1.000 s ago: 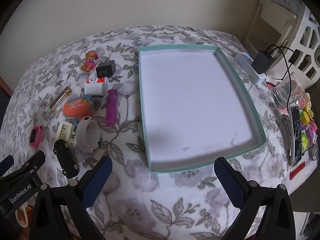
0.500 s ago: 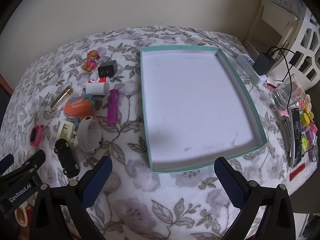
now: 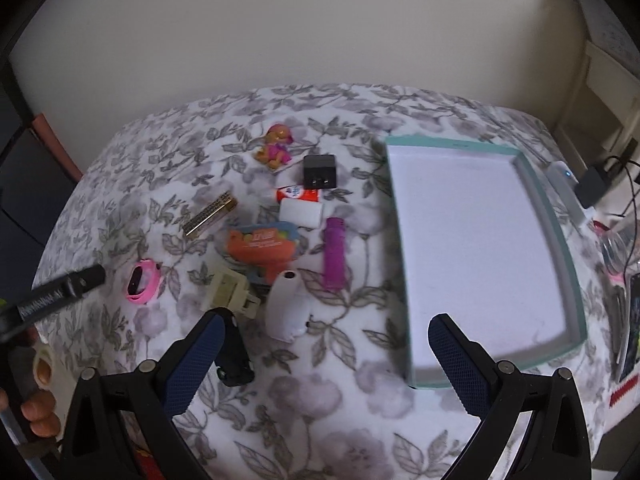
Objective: Organize rigid objects
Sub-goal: 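Grasp the pink watch band with the left tool while the right tool grasps the white band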
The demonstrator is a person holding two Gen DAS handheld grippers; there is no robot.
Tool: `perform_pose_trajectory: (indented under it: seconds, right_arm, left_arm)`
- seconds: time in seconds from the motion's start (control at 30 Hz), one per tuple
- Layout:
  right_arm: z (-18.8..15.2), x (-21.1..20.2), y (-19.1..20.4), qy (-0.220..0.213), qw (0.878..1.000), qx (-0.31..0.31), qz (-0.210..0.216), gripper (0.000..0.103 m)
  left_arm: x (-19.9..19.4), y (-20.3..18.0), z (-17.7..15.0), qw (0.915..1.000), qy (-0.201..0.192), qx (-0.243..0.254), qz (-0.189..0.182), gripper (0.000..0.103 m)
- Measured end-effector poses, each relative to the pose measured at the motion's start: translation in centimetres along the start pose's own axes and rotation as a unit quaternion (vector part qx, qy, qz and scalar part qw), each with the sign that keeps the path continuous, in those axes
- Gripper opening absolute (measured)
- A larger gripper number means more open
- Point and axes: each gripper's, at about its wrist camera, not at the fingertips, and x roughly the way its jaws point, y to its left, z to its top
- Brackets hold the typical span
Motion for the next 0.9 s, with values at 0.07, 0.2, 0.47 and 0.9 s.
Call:
perform_pose_trajectory:
  seconds: [0.07, 0.2, 0.47, 0.9]
  right_arm:
    - [0.3, 0.8, 0.3, 0.008, 1.0, 0.001, 0.001, 0.103]
    - [0.7, 3.1, 0.6, 0.033, 0.999, 0.013, 0.002, 0.103]
    - [0.4, 7.9, 0.6, 0.084, 0.996, 0.017, -0.009, 0.103]
    - [-0.9, 12.0, 0.2, 0.137, 0.99, 0.017, -0.017, 0.092]
  left_arm:
    - [0.3, 1.2, 0.6, 0.9999, -0.001, -0.009, -0.007, 0.103]
    - [1.8, 2.3, 1.6, 0.9995, 0.01, -0.016, -0.023, 0.103]
    - [6.3, 1.6, 1.9, 0.9971, 0.054, -0.022, -0.049, 0.103]
    - [11.1, 0.3, 1.0, 0.997, 0.076, 0.006, -0.017, 0.103]
